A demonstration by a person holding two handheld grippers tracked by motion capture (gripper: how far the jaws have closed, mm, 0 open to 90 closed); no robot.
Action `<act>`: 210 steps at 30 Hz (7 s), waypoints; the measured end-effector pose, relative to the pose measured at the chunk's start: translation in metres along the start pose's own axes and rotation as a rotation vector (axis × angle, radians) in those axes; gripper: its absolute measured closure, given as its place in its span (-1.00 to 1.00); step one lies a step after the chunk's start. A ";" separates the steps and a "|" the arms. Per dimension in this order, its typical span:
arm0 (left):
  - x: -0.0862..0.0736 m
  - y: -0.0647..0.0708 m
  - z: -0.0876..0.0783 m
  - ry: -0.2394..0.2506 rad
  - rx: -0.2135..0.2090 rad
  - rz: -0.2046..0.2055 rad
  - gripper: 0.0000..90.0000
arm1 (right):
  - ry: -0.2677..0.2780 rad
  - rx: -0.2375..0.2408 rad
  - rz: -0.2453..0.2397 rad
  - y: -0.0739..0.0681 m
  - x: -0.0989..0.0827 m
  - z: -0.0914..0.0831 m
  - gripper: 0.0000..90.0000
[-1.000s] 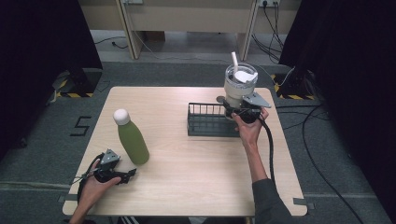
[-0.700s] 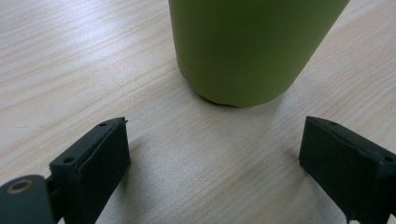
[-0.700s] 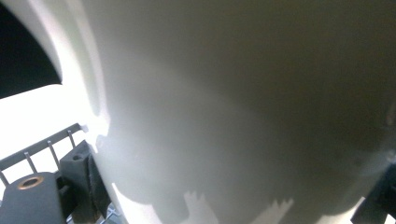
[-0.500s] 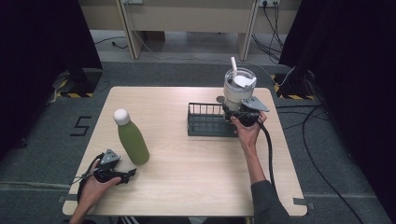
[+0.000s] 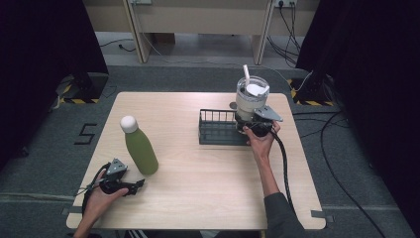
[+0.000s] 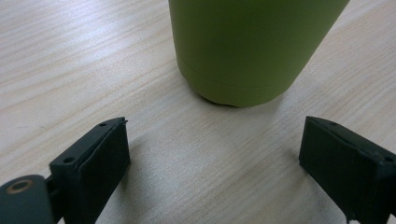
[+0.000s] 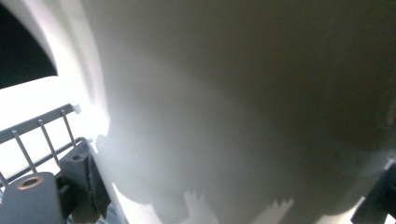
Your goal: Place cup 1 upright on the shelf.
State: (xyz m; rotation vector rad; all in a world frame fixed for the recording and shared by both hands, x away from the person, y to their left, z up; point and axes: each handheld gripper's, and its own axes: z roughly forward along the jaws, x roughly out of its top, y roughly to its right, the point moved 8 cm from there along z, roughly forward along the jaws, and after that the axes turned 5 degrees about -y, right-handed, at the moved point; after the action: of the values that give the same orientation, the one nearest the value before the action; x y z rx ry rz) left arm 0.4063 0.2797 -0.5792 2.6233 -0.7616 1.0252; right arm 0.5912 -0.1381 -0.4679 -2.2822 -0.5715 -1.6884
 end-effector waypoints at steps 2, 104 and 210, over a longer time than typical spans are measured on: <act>0.000 0.000 0.000 0.000 0.000 0.000 -0.83 | -0.002 0.003 0.000 0.000 -0.002 0.001 -0.76; 0.000 0.000 0.000 0.000 0.003 0.001 -0.82 | -0.045 0.018 -0.034 0.002 -0.019 -0.051 -0.67; 0.000 0.000 0.000 0.002 0.001 0.002 -0.82 | -0.498 0.204 -0.180 -0.072 -0.150 -0.152 -0.65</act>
State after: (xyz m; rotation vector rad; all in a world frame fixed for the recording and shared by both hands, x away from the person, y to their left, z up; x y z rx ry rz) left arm 0.4063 0.2795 -0.5791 2.6222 -0.7635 1.0288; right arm 0.3909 -0.1616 -0.5678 -2.5568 -1.0240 -1.0506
